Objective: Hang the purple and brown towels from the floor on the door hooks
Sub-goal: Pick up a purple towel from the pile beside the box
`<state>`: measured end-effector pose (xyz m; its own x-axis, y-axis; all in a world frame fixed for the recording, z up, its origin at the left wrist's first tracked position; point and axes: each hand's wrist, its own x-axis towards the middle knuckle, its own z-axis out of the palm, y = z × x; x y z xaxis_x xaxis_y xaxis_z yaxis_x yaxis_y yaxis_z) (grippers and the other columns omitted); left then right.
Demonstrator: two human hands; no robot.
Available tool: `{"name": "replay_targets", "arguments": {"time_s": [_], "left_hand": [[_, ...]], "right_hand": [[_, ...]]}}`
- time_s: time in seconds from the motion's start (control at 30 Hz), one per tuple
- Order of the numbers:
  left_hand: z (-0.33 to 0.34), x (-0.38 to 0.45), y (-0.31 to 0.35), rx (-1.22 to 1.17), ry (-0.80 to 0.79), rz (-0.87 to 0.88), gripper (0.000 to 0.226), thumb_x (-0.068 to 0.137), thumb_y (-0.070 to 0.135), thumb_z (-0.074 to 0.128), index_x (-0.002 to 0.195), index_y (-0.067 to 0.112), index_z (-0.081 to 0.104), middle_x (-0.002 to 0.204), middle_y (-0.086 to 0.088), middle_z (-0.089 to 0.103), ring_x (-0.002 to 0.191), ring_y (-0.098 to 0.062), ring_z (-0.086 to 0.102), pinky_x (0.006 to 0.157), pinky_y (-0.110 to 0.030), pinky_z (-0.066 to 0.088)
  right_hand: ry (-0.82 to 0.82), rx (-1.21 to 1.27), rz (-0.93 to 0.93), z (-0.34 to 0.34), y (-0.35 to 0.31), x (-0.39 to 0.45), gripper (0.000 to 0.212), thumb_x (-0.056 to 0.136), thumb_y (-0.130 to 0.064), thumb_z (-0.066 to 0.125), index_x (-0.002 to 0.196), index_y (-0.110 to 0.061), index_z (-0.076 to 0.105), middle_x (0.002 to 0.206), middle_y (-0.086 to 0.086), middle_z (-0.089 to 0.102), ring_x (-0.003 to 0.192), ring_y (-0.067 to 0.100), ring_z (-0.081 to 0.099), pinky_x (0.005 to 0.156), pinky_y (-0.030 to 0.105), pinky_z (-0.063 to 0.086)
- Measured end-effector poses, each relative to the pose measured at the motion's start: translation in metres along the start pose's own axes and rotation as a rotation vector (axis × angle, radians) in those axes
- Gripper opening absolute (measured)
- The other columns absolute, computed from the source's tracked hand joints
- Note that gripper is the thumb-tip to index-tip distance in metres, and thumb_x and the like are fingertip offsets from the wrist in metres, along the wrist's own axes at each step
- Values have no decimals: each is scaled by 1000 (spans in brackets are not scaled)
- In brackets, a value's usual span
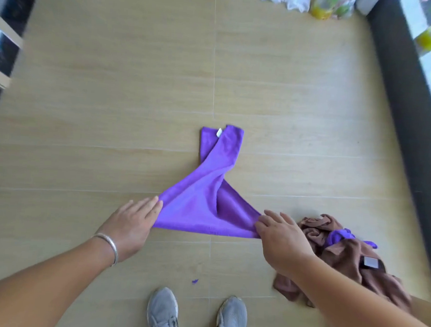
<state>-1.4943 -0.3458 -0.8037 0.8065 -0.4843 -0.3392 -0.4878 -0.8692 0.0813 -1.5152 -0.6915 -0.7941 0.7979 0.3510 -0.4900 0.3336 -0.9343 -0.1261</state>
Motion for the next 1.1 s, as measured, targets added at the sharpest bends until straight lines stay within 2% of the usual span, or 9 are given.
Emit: {"name": "replay_targets", "arguments": {"time_s": [0.13,0.27,0.3,0.37,0.43,0.47,0.6,0.83,1.1], "left_hand": [[-48,-56,-4,13,40,80,51,66,16,33,88,12,79,94,-3,75,84,-20,73,64,-40,59],[-64,-95,-15,-24,-21,-5,37,64,15,45,78,15,80,84,4,76,75,-11,73,57,-32,58],[-68,-100,-18,-49,-23,-32,26,61,13,61,79,14,80,83,5,76,74,-9,73,57,-29,58],[-73,-99,-25,-78,-154,-141,41,62,14,78,103,15,75,104,5,73,96,-6,69,79,-25,56],[-79,-91,-40,-18,-294,-270,36,87,13,49,118,29,56,126,6,62,119,-13,56,98,-27,42],[-87,-85,-49,-12,-317,-321,31,88,12,38,107,33,51,122,5,63,115,-19,57,92,-29,43],[-134,-39,-96,-85,-194,-444,20,86,13,40,95,24,54,96,2,67,91,-25,63,64,-28,40],[-265,32,-175,-76,154,-467,21,93,18,45,92,22,66,91,-10,68,80,-31,58,63,-30,39],[-357,22,-193,-46,447,-411,17,94,21,49,85,19,63,70,-10,60,69,-36,54,57,-35,41]], "right_hand": [[-14,25,-117,-40,-19,-39,46,81,-13,35,119,-24,60,128,-9,58,139,13,34,114,27,21],[40,73,-187,-74,-40,-59,22,60,-17,66,79,-27,71,85,-16,71,102,7,67,89,21,51],[60,76,-178,-79,-45,-60,20,54,-18,71,72,-27,70,78,-17,69,94,6,69,83,19,53],[26,66,-143,-91,-55,-56,23,49,-18,74,69,-27,70,74,-18,68,91,5,69,81,18,53],[-3,24,-109,-107,-60,-43,27,62,-14,65,85,-26,71,90,-15,70,108,8,64,94,18,46],[-14,8,-88,-117,-59,-33,32,73,-12,54,99,-25,68,104,-12,69,120,10,55,103,21,38],[130,-52,9,-170,-56,14,36,87,-11,36,109,-25,60,117,-6,63,126,14,47,106,26,29],[410,-79,228,-314,-40,69,25,84,-6,41,95,-17,62,99,5,66,99,28,60,74,28,34],[617,-11,260,-381,-35,79,27,83,-4,44,97,-13,64,99,10,65,97,32,57,71,31,35]]}}
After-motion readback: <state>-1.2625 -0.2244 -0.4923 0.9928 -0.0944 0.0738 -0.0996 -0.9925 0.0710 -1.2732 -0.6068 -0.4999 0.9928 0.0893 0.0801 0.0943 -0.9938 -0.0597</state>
